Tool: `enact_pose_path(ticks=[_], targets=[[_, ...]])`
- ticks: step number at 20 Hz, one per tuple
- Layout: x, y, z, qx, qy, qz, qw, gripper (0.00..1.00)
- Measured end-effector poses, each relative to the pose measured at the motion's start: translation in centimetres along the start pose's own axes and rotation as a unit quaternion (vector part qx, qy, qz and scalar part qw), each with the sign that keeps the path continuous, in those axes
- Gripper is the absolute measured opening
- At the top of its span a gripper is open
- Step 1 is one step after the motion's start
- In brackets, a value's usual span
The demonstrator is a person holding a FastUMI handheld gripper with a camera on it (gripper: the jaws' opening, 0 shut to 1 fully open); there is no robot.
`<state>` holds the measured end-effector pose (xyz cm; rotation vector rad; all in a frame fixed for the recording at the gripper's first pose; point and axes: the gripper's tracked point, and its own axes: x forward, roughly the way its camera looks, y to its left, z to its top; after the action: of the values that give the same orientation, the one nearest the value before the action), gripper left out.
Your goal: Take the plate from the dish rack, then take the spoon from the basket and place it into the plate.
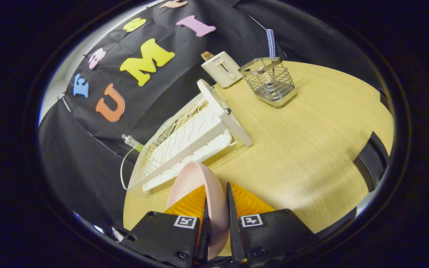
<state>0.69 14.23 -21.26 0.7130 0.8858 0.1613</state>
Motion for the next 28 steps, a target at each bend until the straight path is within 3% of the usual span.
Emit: enact_pose_path(ticks=[5,8,11,15,24,28], targets=[[0.0,-0.3,1.6,-0.017,-0.025,-0.005,1.0,0.44],[-1.4,0.1,2.6,-0.064,-0.055,-0.013,0.996,0.5],[-3.3,-0.2,5.1,-0.133,-0.109,-0.04,0.984,0.82],[-6.5,-0.5,7.6,-0.219,-0.18,-0.076,0.956,0.97],[-10.0,-4.2,15.8,-0.281,-0.254,-0.115,0.918,1.0],[-8.2,-6.8,19.8,-0.274,-0.249,-0.109,0.923,1.0]])
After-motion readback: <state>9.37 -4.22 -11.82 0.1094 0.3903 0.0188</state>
